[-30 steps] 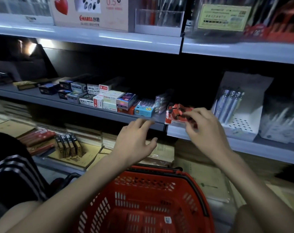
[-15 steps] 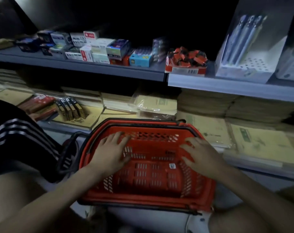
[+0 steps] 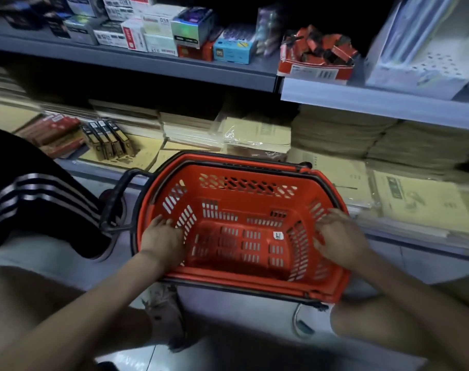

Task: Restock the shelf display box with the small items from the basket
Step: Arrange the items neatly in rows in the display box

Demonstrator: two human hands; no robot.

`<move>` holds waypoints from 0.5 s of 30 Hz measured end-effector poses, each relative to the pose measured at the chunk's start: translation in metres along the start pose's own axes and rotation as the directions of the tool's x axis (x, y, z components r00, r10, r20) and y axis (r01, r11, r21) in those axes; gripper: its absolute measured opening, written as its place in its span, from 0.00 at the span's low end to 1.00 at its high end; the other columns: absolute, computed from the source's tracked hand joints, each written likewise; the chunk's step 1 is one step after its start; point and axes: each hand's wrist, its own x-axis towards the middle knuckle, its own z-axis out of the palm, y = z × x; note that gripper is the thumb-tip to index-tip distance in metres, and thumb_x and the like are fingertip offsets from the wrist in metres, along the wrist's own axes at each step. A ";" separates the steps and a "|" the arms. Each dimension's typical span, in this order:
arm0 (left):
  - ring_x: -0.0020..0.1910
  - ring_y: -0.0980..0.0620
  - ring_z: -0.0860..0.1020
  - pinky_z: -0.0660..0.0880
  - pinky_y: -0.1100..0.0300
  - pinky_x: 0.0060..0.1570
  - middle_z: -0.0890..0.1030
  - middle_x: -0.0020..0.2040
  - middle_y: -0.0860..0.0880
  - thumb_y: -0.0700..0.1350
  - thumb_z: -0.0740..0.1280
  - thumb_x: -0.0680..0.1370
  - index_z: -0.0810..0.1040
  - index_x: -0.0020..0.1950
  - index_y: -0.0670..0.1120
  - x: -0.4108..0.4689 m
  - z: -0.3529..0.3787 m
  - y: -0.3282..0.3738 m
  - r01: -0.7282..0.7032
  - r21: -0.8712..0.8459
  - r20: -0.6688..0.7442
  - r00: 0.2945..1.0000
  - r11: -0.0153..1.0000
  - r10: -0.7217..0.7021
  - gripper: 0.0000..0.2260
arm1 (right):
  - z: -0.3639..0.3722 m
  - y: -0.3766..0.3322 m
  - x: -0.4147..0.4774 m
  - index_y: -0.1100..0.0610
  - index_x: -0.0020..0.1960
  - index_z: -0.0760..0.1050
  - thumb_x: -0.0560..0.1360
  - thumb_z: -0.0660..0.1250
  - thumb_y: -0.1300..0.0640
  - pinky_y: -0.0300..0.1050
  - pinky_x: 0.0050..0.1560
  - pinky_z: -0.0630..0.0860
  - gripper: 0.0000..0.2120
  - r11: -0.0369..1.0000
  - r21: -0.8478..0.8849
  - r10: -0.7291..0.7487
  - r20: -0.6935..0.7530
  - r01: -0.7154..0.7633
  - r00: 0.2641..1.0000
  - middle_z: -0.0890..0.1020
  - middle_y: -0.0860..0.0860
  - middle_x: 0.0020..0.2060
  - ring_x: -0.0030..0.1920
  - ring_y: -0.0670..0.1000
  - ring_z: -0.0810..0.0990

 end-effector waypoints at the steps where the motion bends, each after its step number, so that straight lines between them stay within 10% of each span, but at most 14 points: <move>1: 0.71 0.45 0.72 0.55 0.50 0.78 0.78 0.67 0.45 0.64 0.48 0.77 0.80 0.67 0.50 0.002 -0.005 0.002 -0.025 0.017 -0.039 0.999 1.000 0.026 0.32 | 0.002 0.005 -0.003 0.51 0.44 0.84 0.70 0.68 0.46 0.49 0.67 0.72 0.11 0.999 -0.032 0.000 0.003 0.000 1.000 0.85 0.50 0.44 0.57 0.55 0.79; 10: 0.48 0.41 0.79 0.76 0.51 0.49 0.81 0.47 0.44 0.54 0.62 0.71 0.85 0.45 0.46 0.010 -0.037 0.039 -0.283 0.135 -0.296 0.903 0.950 0.311 0.16 | 0.021 0.066 -0.064 0.55 0.38 0.84 0.57 0.76 0.57 0.50 0.58 0.77 0.10 0.988 -0.144 0.057 0.020 -0.054 0.998 0.84 0.53 0.38 0.45 0.59 0.82; 15: 0.50 0.43 0.79 0.76 0.50 0.51 0.81 0.52 0.47 0.59 0.58 0.76 0.83 0.52 0.50 0.020 -0.049 0.088 -0.520 0.137 -0.366 0.765 0.843 0.531 0.19 | 0.039 0.112 -0.110 0.60 0.43 0.87 0.57 0.72 0.60 0.58 0.60 0.80 0.15 0.968 -0.156 0.203 0.014 -0.199 0.979 0.87 0.57 0.40 0.46 0.62 0.84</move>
